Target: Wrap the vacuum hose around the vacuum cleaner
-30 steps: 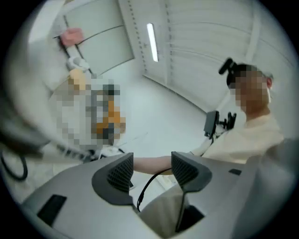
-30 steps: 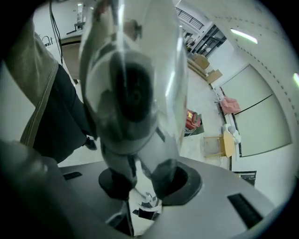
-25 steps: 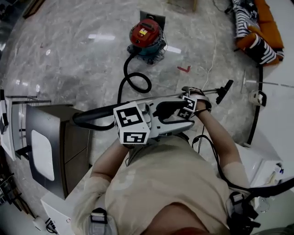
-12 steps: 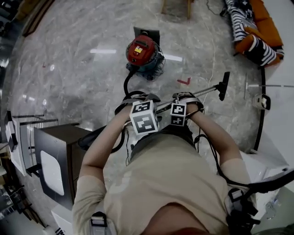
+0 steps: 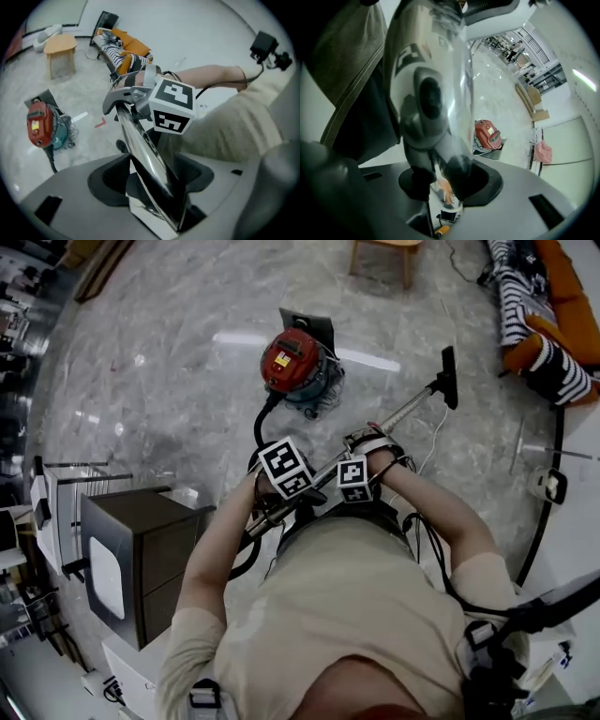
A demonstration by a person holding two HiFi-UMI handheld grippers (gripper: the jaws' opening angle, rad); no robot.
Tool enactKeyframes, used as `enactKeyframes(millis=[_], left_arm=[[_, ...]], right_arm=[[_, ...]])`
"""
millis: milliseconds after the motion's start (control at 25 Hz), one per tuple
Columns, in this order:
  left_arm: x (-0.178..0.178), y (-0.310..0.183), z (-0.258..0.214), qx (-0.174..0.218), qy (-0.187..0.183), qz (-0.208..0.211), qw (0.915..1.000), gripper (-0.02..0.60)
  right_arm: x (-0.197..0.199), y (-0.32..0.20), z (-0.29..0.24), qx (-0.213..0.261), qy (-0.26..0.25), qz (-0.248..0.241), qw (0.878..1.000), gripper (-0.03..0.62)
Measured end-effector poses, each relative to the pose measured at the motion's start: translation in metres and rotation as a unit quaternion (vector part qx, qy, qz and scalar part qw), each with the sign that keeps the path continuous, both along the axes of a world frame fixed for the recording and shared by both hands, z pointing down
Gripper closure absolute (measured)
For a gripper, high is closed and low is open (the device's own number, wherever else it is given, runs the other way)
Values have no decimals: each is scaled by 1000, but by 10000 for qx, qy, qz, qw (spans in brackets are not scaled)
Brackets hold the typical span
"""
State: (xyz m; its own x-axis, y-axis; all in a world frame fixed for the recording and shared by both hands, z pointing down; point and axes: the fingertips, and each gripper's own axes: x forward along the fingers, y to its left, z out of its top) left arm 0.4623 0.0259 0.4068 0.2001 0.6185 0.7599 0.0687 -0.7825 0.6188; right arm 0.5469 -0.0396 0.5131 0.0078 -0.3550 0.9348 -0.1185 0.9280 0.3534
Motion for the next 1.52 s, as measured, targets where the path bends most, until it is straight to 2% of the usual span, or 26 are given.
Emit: enactKeyframes(millis=[120, 200, 280, 400, 440, 520, 720, 840, 920, 960, 1040, 1120, 1160, 1240, 1320, 1400, 1440, 1480, 1520], left_arm=[[28, 9, 4, -982, 9, -787, 9920, 293], [41, 13, 8, -1399, 82, -1182, 9830, 287], [52, 15, 10, -1820, 203, -1555, 9707, 287], [67, 15, 5, -2482, 647, -1932, 9470, 296], [72, 12, 3, -2597, 801, -2045, 9404, 328], [79, 0, 1, -2671, 1001, -2292, 9307, 345], [85, -41, -4, -2908, 1307, -2677, 9092, 353], [84, -73, -12, -3199, 1526, -2851, 8906, 351], [83, -96, -16, -3406, 1714, -2960, 8758, 351], [82, -107, -18, -3452, 1790, -2993, 8713, 351], [79, -125, -20, -3393, 1878, -2968, 8727, 344], [72, -140, -17, -3236, 1883, -2857, 8822, 342], [67, -147, -15, -3160, 1871, -2804, 8868, 342], [58, -157, -11, -3054, 1858, -2757, 8923, 342], [53, -169, -8, -2943, 1861, -2810, 8943, 342], [56, -183, 0, -2775, 1823, -2960, 8956, 342], [60, -191, 7, -2683, 1788, -3065, 8956, 341], [65, -198, 14, -2607, 1754, -3190, 8942, 337], [68, -204, 20, -2554, 1727, -3333, 8910, 333]], right_arm=[[23, -13, -2, 154, 151, -482, 9986, 464], [32, -25, -5, 302, 260, -809, 9959, 462], [36, -36, -8, 429, 381, -1121, 9920, 462], [39, -52, -13, 588, 568, -1511, 9851, 462], [39, -60, -15, 634, 627, -1632, 9825, 461], [40, -76, -18, 699, 729, -1847, 9776, 461], [40, -118, -21, 671, 792, -2059, 9731, 457], [38, -150, -25, 643, 533, -1727, 9814, 445], [37, -175, -28, 683, 279, -1319, 9885, 414], [35, -187, -30, 726, 138, -1134, 9908, 395], [29, -207, -35, 887, -103, -903, 9919, 376], [26, -227, -39, 1015, -266, -670, 9922, 370], [27, -237, -40, 984, -380, -400, 9936, 336], [38, -255, -41, 757, -704, 402, 9938, 210], [55, -274, -54, 692, -1023, 1025, 9870, 197], [77, -292, -75, 806, -1490, 1516, 9738, 198], [91, -298, -84, 794, -1819, 1823, 9630, 198], [105, -302, -92, 669, -2254, 2210, 9465, 198], [116, -304, -96, 391, -2832, 2699, 9195, 198]])
